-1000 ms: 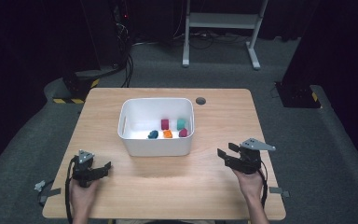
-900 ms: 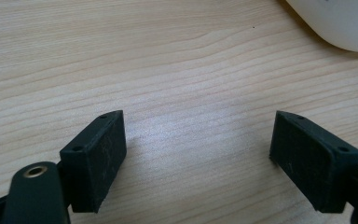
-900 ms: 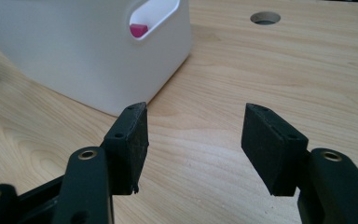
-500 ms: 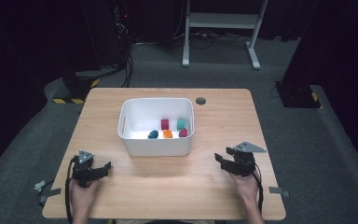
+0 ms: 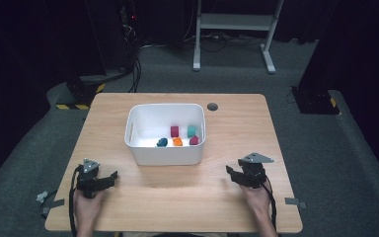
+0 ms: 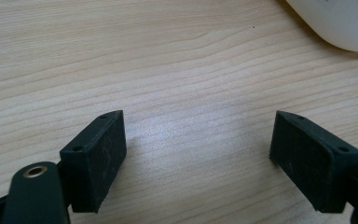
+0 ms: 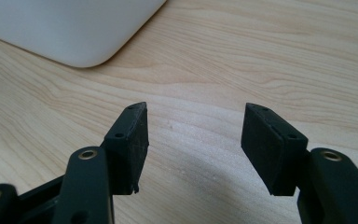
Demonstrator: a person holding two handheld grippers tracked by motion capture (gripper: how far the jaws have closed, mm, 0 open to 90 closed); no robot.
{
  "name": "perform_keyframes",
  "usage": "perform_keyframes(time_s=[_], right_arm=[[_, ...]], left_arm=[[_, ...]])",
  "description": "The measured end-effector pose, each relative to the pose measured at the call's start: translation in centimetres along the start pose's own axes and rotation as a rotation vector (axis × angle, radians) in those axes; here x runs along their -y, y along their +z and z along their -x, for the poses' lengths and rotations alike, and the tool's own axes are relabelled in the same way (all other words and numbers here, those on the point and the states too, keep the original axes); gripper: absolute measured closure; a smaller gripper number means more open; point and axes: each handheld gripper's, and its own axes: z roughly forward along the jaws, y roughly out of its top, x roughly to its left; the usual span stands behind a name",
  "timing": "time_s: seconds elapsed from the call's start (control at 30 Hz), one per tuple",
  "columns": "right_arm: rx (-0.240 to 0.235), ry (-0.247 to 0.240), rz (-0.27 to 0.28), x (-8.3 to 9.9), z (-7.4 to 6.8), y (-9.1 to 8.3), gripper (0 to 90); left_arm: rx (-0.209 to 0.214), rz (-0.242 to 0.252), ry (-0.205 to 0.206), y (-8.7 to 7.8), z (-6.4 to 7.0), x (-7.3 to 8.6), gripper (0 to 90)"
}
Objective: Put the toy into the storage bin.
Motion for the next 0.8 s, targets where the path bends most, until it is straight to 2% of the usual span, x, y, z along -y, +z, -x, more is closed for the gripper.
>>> perform_keyframes(time_s=[0.13,0.53,0.8], right_arm=[[0.02,-0.019,-0.022,0.3,-0.2,0.4,41.5],[0.042,-0.032,-0.055,0.9,-0.5,1.2,41.4],[0.057,-0.067,-0.086,1.1,-1.1,1.9,40.6]], left_arm=[[0.0,0.0,0.0,0.0,0.0,0.0,18.4],[0.0,0.0,0.0,0.0,0.0,0.0,18.4],[0.0,0.0,0.0,0.0,0.0,0.0,18.4]])
